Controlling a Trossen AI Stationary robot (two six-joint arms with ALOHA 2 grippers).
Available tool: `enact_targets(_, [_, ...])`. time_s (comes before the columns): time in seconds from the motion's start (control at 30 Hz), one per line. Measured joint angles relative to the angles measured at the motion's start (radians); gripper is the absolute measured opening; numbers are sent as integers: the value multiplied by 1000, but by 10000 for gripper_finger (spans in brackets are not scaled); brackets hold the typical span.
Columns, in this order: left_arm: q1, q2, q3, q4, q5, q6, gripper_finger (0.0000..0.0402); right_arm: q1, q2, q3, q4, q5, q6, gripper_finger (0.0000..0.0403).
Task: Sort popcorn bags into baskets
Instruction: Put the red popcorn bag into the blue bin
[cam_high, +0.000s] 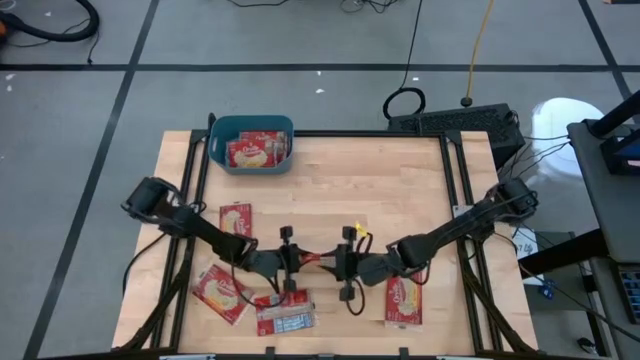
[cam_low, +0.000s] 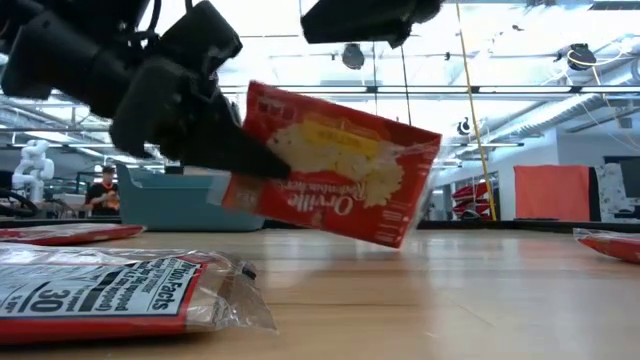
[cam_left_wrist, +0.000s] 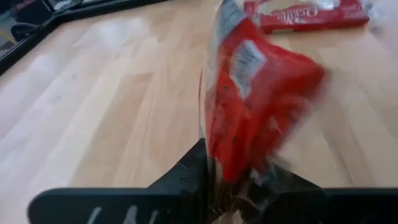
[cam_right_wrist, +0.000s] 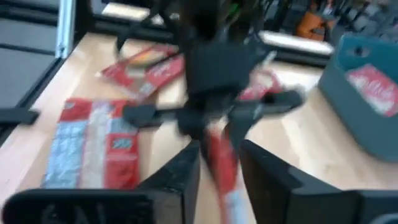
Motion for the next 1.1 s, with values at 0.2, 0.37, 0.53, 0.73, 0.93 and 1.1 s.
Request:
enact_targets(0.2, [-12, -112, 1, -163, 1, -20, 27, 35, 22, -1, -52, 43, 86, 166])
enact_targets(0.37, [-20, -178, 1, -259, 4, -11, 27, 45, 46, -1, -59, 154, 74, 214])
enact_targets(0.53, [-25, -206, 1, -303, 22, 2, 50, 10, 93, -1, -59, 131, 84, 230])
enact_targets(0.73, [-32, -211, 0, -301, 26, 9, 35, -35, 148, -1, -51, 43, 102, 178])
enact_targets(0.93, [-35, -211, 0, -297, 23, 5, 37, -46, 154, -2, -51, 41, 94, 80])
enact_targets(1.1, [-41, -211, 0, -294, 66, -96, 78, -46, 154, -2, -51, 32, 90, 15])
